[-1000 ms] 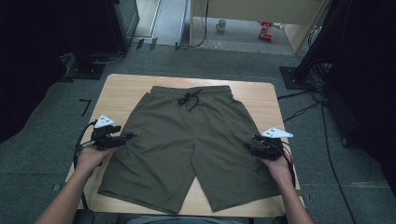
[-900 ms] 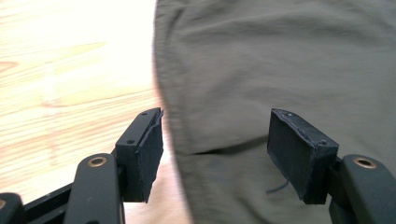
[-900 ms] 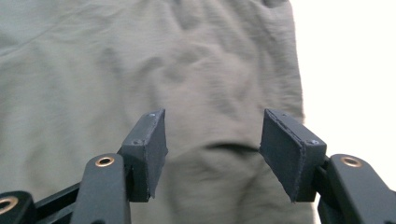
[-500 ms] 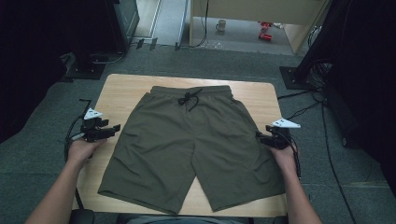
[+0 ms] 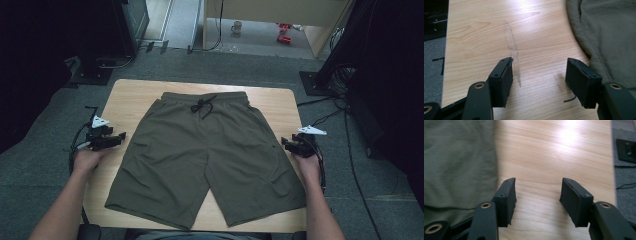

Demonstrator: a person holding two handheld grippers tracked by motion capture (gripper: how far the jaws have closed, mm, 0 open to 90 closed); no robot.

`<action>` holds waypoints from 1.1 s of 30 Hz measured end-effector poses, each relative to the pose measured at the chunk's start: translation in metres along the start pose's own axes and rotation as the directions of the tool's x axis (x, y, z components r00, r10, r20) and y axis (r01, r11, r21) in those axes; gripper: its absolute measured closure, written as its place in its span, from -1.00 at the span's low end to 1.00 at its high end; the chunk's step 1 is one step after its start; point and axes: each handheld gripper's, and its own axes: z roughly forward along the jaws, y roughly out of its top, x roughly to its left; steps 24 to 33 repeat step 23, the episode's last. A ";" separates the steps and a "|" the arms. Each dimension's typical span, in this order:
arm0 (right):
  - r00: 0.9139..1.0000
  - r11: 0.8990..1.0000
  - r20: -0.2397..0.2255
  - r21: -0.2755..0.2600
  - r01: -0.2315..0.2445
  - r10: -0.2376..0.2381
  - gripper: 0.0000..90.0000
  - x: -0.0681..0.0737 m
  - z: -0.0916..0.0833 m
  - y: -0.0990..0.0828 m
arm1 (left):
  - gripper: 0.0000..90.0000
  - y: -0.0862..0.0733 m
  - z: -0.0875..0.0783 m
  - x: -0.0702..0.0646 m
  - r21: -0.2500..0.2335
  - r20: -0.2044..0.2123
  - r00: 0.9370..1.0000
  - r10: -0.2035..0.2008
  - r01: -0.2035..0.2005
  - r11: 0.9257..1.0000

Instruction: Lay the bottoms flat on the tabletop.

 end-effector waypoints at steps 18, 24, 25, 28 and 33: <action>1.000 1.000 -0.007 0.024 0.008 -0.008 -0.48 0.025 0.001 -0.001 | -0.32 -0.004 -0.003 -0.023 0.002 -0.016 1.000 -0.013 0.014 1.000; 1.000 1.000 0.002 0.026 -0.002 0.002 -0.52 0.026 0.001 -0.001 | -0.35 -0.004 -0.003 -0.023 0.004 -0.024 1.000 -0.020 0.020 1.000; 1.000 1.000 0.002 0.026 -0.002 0.002 -0.52 0.026 0.001 -0.001 | -0.35 -0.004 -0.003 -0.023 0.004 -0.024 1.000 -0.020 0.020 1.000; 1.000 1.000 0.002 0.026 -0.002 0.002 -0.52 0.026 0.001 -0.001 | -0.35 -0.004 -0.003 -0.023 0.004 -0.024 1.000 -0.020 0.020 1.000; 1.000 1.000 0.002 0.026 -0.002 0.002 -0.52 0.026 0.001 -0.001 | -0.35 -0.004 -0.003 -0.023 0.004 -0.024 1.000 -0.020 0.020 1.000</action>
